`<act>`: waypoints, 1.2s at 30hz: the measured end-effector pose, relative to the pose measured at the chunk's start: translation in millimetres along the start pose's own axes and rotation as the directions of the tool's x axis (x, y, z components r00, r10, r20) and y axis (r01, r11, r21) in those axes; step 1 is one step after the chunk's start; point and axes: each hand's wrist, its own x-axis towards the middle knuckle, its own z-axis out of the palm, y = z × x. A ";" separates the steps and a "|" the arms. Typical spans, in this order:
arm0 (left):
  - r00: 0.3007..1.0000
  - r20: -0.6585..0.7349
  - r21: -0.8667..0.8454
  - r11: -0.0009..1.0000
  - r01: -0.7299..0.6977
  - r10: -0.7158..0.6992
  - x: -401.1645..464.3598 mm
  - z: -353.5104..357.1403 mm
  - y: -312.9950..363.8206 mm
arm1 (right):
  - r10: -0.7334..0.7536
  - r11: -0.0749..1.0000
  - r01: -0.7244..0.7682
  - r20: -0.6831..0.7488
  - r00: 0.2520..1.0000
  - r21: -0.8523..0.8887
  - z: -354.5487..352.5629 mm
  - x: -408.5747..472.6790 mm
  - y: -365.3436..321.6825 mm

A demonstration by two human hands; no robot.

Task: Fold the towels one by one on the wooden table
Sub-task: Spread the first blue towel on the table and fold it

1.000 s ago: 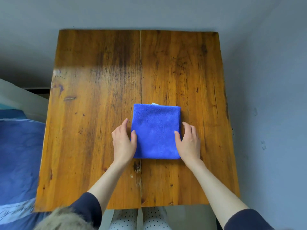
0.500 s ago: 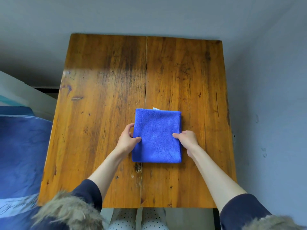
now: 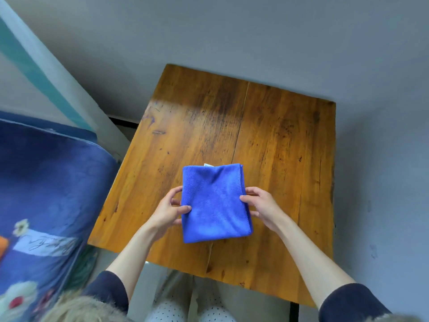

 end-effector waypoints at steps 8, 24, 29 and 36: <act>0.977 -0.196 -0.132 0.985 -0.115 0.088 -80.9 -109.4 -7.7 | -0.012 0.970 0.059 0.196 0.981 -0.236 123.3 -29.0 -59.1; 0.686 -0.714 -0.244 0.867 -0.435 0.143 -304.7 -394.5 -129.2 | 0.006 0.817 0.374 0.656 0.755 -0.438 512.1 -161.9 -46.9; 0.600 -0.799 -0.279 0.856 -0.436 0.045 -337.6 -452.7 -166.0 | 0.065 0.763 0.438 0.730 0.680 -0.476 608.2 -183.2 -36.9; 0.551 -0.830 -0.370 0.823 -0.430 -0.084 -327.7 -530.8 -191.5 | 0.149 0.707 0.455 0.743 0.652 -0.541 719.4 -159.9 -34.4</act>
